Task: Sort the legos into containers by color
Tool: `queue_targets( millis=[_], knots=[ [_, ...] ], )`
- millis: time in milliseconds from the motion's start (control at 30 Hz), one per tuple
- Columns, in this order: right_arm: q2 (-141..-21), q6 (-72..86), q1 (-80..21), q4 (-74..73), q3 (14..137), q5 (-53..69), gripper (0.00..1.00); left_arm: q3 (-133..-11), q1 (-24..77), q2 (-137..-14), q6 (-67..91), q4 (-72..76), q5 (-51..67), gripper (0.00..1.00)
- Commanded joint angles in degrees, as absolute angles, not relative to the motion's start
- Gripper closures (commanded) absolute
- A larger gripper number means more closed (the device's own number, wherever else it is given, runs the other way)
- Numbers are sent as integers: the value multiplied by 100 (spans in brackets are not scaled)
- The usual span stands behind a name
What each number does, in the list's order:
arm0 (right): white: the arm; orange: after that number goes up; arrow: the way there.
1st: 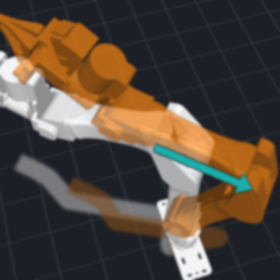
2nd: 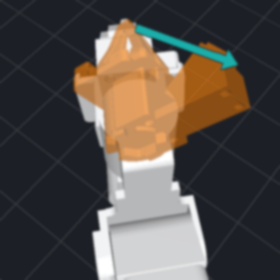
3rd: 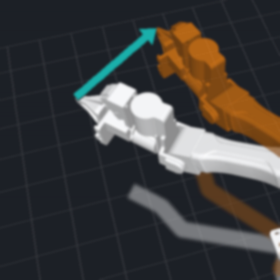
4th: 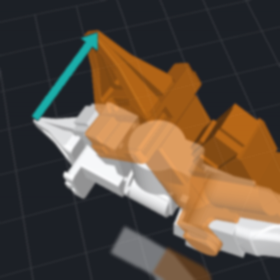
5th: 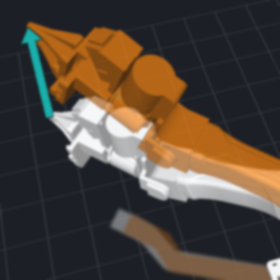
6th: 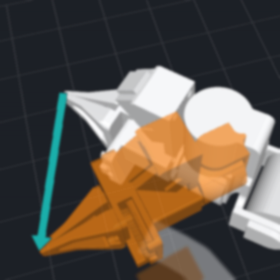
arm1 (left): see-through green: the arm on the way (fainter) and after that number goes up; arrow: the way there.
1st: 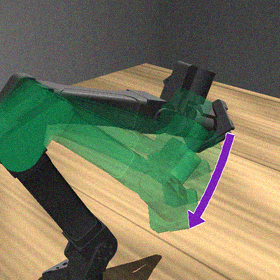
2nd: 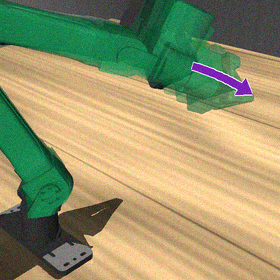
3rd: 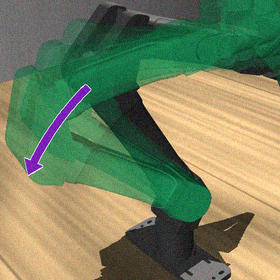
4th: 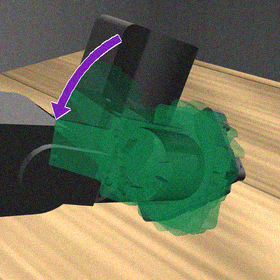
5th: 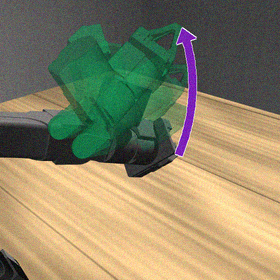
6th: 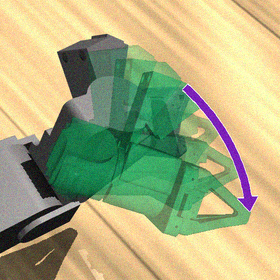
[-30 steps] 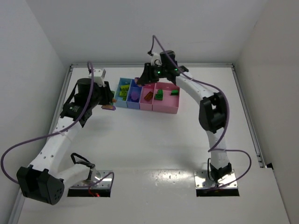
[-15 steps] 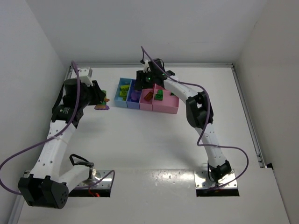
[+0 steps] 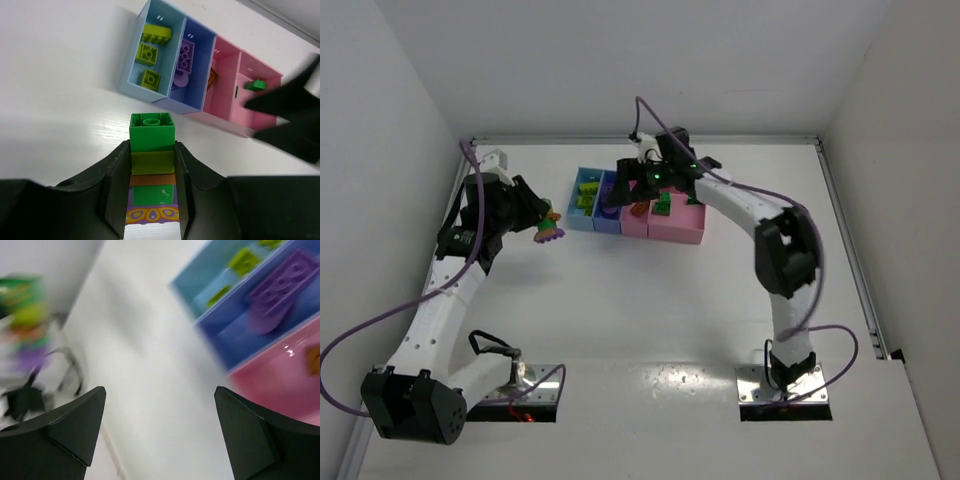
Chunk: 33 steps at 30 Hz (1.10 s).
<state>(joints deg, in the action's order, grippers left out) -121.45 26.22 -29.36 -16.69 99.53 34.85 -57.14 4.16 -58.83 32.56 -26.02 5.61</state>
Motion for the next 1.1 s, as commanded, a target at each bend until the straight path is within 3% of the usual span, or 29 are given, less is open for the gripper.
queue_targets(
  millis=[0, 133, 300, 600, 1067],
  knots=[
    [-10210, 2479, -2979, -994, 8602, 4385, 10, -5573, 579, -6020, 4191, -2426, 176, 100],
    [-9380, 2811, -3417, -572, 7560, 4053, 9, -5572, 633, -6144, 4508, -2426, 44, 100],
    [-9412, 3277, -3814, -141, 7137, 3182, 9, -5730, 686, -6433, 4763, -2531, -18, 100],
    [-10766, 4324, -3955, -185, 8419, 2584, 9, -6082, 555, -6574, 4966, -2470, -18, 100],
    [-11496, 4175, -4307, 615, 9316, 3656, 9, -5977, 282, -6521, 5071, -2417, 229, 100]
  ],
)
